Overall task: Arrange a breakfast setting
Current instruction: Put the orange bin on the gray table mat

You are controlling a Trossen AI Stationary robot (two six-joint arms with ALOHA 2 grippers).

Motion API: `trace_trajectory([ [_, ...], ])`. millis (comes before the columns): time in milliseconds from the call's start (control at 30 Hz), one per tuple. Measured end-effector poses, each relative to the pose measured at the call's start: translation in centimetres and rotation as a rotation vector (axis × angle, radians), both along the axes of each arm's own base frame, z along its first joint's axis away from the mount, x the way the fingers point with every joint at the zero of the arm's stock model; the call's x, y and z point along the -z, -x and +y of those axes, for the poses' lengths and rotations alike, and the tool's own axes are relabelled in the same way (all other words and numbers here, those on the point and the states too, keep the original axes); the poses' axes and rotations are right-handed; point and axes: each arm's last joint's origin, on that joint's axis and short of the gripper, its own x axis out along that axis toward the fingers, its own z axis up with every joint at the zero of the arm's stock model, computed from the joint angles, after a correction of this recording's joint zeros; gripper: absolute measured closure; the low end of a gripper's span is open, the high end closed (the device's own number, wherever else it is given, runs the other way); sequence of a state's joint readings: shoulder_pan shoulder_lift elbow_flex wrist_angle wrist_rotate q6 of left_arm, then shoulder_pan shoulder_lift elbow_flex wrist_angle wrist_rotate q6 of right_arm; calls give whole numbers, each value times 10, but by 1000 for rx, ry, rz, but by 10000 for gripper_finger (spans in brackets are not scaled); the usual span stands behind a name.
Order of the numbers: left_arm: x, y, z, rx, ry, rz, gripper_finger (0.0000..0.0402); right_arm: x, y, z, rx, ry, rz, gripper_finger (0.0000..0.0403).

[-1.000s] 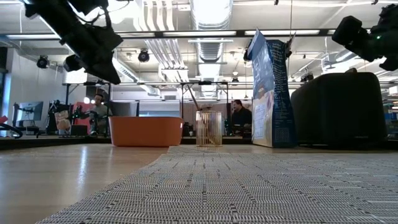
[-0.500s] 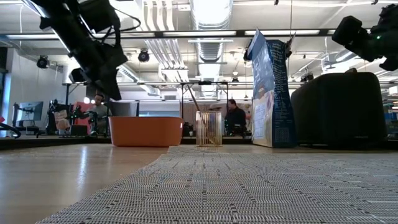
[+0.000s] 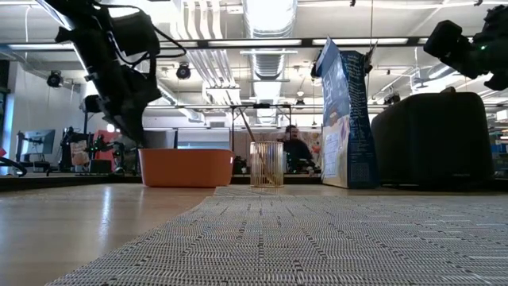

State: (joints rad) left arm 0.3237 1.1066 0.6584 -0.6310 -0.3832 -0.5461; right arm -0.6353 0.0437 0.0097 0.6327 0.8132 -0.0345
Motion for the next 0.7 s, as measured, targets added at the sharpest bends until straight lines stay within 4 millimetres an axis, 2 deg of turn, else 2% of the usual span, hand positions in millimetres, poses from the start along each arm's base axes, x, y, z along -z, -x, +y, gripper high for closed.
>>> trace_trajectory([
  [233,-13,5,-2,217,-106,68,377,0,0,0,0,-1,1,312],
  [500,-23,4,-1,379,-216,92,377,0,0,0,0,0,0,312],
  [700,-22,4,-1,556,-196,111,377,0,0,0,0,0,0,312],
])
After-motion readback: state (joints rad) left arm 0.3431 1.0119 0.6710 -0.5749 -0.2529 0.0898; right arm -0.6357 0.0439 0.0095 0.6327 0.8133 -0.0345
